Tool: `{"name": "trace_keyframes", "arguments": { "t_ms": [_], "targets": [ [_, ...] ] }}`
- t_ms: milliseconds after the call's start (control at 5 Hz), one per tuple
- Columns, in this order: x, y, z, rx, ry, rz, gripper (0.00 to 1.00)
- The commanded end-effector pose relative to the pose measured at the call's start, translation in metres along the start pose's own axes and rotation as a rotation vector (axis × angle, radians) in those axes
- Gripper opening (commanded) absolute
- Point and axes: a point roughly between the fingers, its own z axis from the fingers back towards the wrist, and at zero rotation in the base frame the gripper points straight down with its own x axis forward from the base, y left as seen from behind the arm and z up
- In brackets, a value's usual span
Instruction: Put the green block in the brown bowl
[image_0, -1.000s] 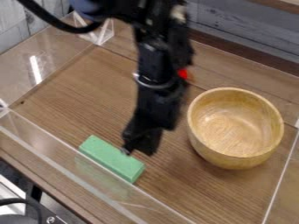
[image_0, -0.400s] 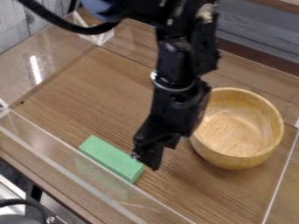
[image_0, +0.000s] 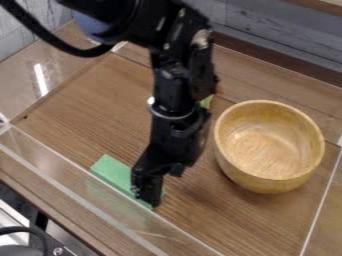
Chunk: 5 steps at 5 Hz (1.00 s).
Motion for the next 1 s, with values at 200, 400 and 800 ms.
{"name": "trace_keyframes", "arguments": {
  "t_ms": [200, 400, 800],
  "targets": [
    [-0.005, 0.004, -0.011, 0.012, -0.013, 0.042, 0.00],
    [0.000, 0.004, 0.004, 0.039, 0.014, 0.015, 0.00],
    [-0.001, 0.008, 0.042, 0.105, 0.033, 0.132, 0.00]
  ]
}}
